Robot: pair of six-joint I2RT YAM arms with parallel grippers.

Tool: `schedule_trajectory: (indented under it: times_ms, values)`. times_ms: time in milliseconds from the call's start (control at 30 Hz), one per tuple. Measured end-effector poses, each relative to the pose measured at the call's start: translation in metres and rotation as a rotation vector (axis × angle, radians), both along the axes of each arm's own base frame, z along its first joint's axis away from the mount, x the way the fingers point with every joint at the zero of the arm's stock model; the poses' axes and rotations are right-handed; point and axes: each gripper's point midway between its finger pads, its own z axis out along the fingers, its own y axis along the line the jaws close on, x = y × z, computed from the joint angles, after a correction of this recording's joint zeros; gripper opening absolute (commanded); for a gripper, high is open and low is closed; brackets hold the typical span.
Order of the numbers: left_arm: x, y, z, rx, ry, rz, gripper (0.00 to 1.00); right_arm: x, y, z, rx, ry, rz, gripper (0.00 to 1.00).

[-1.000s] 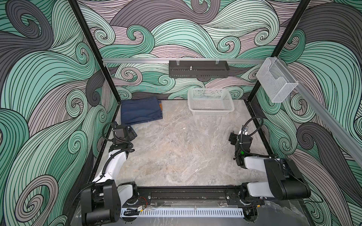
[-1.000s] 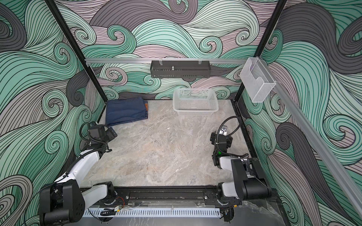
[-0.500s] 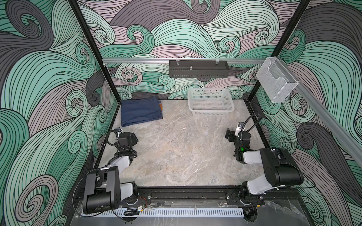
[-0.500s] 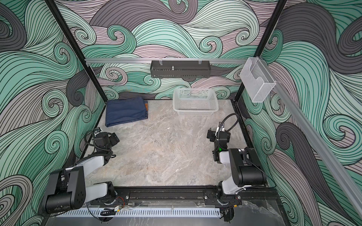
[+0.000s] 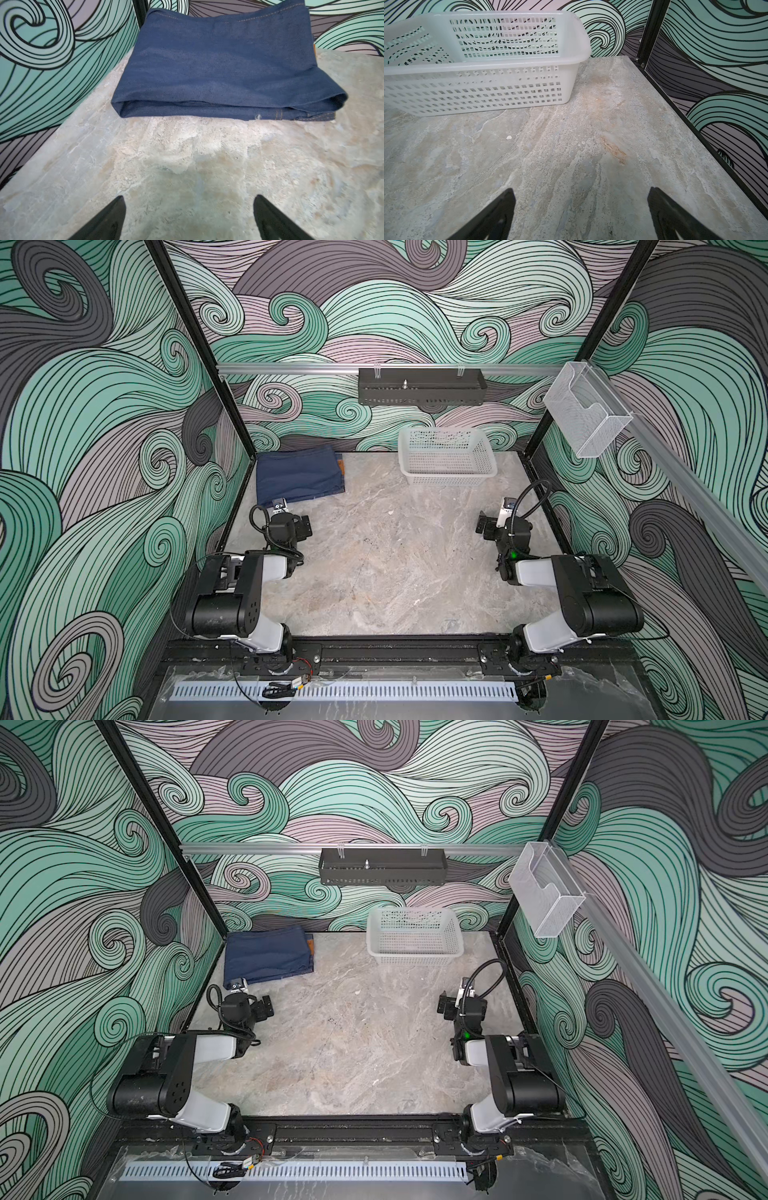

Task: Fold and stack the trousers
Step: Reset both arms

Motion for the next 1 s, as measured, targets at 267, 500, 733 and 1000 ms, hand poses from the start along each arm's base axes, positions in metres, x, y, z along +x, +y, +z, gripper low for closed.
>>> schedule_trajectory:
  times_ms: [267,500,733,1000]
  values:
    - [0.001,0.003,0.004,0.019,-0.012,0.007,0.99,0.0,0.002,-0.002,-0.014,0.012,0.011,1.0]
    - [0.001,0.003,0.004,0.021,-0.012,0.008,0.99,-0.002,0.003,-0.006,-0.021,0.03,0.015,1.0]
    - [0.001,0.003,0.004,0.021,-0.012,0.009,0.98,-0.002,0.003,-0.006,-0.022,0.03,0.017,1.0]
    - [0.006,-0.014,0.002,0.016,-0.002,-0.109,0.98,-0.002,0.003,-0.006,-0.024,0.03,0.017,1.0]
